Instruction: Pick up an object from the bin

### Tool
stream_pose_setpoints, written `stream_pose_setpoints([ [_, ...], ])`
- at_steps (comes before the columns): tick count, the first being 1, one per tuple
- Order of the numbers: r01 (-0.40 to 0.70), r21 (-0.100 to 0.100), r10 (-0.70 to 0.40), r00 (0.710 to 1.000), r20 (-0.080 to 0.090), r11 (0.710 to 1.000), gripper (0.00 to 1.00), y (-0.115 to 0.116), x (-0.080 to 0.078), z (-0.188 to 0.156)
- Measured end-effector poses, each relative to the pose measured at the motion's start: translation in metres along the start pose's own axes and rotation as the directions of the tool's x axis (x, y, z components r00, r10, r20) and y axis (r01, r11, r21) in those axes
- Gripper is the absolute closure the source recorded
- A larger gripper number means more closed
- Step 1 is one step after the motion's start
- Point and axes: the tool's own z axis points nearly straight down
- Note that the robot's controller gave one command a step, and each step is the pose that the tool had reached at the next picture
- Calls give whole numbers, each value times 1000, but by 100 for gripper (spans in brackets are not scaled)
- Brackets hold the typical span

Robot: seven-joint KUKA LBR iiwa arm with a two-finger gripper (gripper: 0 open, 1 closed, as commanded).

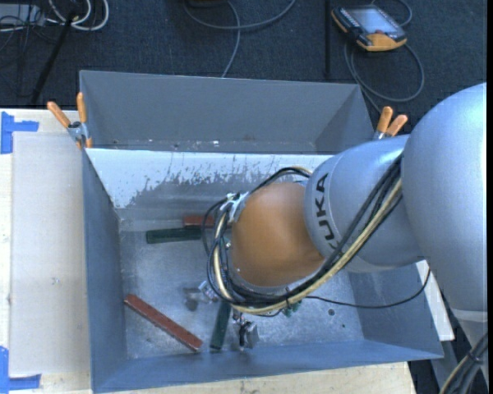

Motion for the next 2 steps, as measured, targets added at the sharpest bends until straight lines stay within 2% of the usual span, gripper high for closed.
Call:
stream_pose_setpoints([
  [1,-5,1,5,1000,0,1000,100,-1,0,-1],
  [2,-34,5,34,999,8,999,100,3,0,-142],
])
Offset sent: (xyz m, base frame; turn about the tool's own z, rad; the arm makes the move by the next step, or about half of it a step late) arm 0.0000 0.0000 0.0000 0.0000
